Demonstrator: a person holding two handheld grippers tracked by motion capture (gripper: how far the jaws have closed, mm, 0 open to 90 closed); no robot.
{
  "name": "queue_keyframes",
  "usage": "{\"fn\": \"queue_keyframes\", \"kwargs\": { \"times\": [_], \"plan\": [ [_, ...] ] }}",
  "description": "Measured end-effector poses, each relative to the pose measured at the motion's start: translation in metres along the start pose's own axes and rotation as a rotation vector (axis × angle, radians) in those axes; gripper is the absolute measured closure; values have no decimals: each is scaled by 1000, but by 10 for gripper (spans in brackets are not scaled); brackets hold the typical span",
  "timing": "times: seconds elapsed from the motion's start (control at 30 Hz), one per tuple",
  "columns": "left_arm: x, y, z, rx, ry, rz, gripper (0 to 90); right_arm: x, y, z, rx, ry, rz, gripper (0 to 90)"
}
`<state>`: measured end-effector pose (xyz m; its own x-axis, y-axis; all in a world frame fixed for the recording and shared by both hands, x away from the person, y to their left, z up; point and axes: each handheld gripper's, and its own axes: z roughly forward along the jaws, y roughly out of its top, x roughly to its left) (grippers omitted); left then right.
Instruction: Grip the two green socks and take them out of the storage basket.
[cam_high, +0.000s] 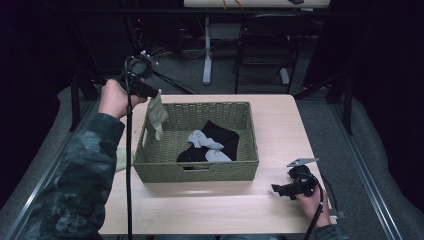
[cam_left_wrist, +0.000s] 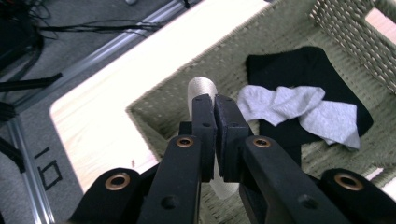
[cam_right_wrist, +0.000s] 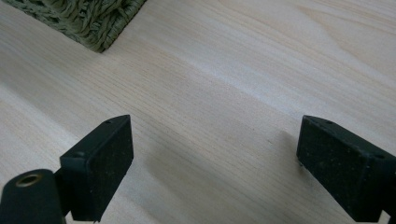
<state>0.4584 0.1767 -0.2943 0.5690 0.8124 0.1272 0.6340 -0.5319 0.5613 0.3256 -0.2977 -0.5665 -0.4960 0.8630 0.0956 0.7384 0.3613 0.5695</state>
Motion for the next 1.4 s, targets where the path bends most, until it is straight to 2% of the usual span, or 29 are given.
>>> {"fn": "queue_keyframes", "kwargs": {
  "times": [0.23, 0.5, 0.63, 0.8, 0.83, 0.87, 0.93, 0.97, 1.17, 1.3, 1.4],
  "plan": [
    [18, -6, -21, -34, 29, -44, 881, 0, 0, 0, 0, 1, 2, 103],
    [40, -24, -46, -64, 61, -98, 881, 1, 0, 1, 1, 0, 1, 103],
    [47, -32, -51, -66, 74, -111, 881, 1, 0, 1, 3, -1, 1, 103],
    [57, -48, -53, -57, 86, -145, 881, 1, 0, 1, 4, -1, 0, 104],
    [61, -55, -53, -52, 84, -159, 881, 1, 0, 1, 5, 1, 0, 104],
    [61, -55, -53, -52, 84, -159, 881, 1, 0, 1, 5, 1, 0, 104],
    [67, -67, -50, -41, 87, -173, 881, 1, 0, 1, 28, -5, -18, 104],
    [67, -67, -50, -41, 87, -173, 881, 1, 0, 1, 31, -9, -20, 104],
    [75, -95, -33, -3, 68, -216, 880, 1, 0, 1, 31, -7, -21, 104],
    [77, -114, -12, 41, 54, -235, 880, 2, 0, 3, 16, -6, -6, 103],
    [79, -131, 8, 73, 27, -258, 879, 2, 0, 3, 15, -10, -6, 104]
  ]
}}
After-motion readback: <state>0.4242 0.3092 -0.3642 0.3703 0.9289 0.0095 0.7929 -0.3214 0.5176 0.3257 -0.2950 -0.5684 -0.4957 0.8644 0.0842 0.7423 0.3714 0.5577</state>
